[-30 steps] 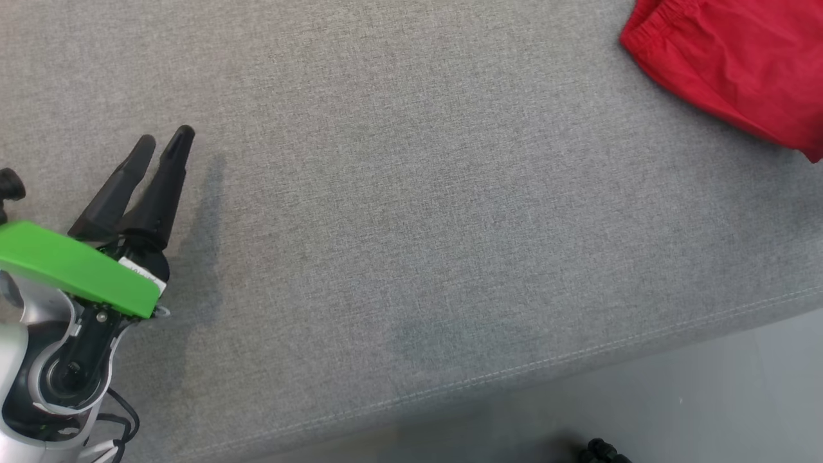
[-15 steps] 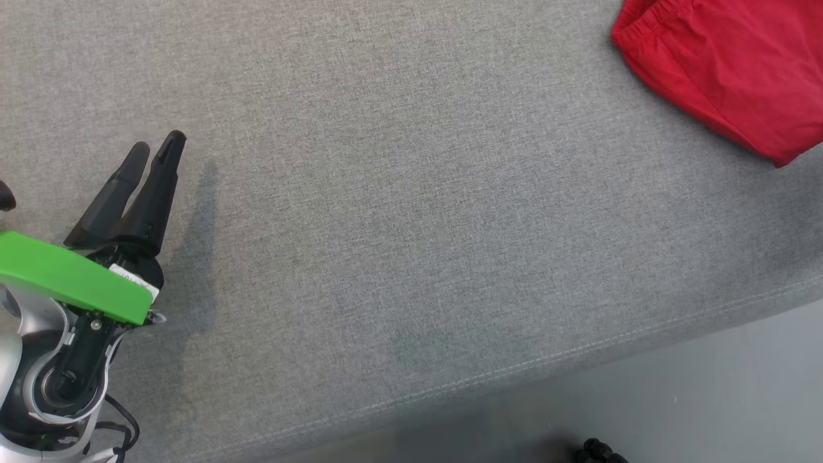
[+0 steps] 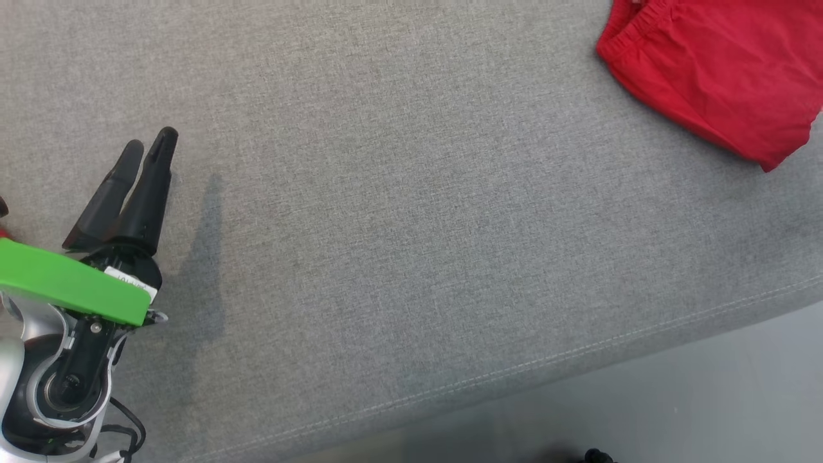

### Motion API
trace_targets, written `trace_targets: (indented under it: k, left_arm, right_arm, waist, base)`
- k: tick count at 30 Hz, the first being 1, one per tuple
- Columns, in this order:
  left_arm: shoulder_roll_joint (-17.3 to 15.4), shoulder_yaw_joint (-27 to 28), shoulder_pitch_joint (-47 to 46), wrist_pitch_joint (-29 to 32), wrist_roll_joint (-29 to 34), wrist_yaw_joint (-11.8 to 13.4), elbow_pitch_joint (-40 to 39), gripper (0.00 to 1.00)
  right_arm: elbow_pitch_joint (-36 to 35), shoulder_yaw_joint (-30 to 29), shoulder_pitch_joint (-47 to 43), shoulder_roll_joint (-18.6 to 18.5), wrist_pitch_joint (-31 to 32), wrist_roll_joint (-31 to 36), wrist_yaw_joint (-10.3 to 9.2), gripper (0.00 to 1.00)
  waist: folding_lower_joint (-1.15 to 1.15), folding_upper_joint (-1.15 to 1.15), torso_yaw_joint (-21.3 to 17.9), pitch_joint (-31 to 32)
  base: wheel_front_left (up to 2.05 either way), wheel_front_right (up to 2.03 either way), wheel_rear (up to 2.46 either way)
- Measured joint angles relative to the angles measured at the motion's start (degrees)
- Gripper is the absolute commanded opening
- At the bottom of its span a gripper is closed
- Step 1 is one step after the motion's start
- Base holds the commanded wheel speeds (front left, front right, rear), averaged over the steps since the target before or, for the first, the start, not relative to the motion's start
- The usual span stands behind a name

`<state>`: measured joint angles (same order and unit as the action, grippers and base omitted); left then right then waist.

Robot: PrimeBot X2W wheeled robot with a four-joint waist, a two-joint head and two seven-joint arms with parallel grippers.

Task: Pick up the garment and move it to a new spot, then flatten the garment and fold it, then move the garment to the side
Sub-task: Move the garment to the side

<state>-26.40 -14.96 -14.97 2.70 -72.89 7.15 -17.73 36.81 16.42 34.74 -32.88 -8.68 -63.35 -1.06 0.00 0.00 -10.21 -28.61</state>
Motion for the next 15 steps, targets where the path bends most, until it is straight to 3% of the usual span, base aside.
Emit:
trace_targets:
  k: [6, 12, 15]
  left_arm:
    - [0.03, 0.96, 0.00, -2.93, 2.98, 0.00, 1.48, 1.00]
    - [-0.31, 2.01, 1.85, -6.66, 6.36, 0.00, 4.05, 1.00]
    - [-0.36, 1.46, 3.36, -8.20, 8.31, -0.02, 5.22, 1.00]
  right_arm:
    - [-3.76, -1.85, -0.58, -3.77, -4.99, 2.26, 0.05, 1.00]
    - [-10.92, 0.24, -3.80, -2.86, -5.59, 7.03, 0.45, 1.00]
    - [-14.62, 2.36, -5.69, -1.62, -5.68, 10.53, -0.32, 1.00]
  waist:
    - [0.00, 0.00, 0.30, 2.76]
    - [0.00, 0.00, 1.19, 6.37]
    - [0.00, 0.00, 1.84, 8.28]
  base:
    - [0.00, 0.00, 0.00]
    - [0.00, 0.00, 0.00]
    - [0.00, 0.00, 0.00]
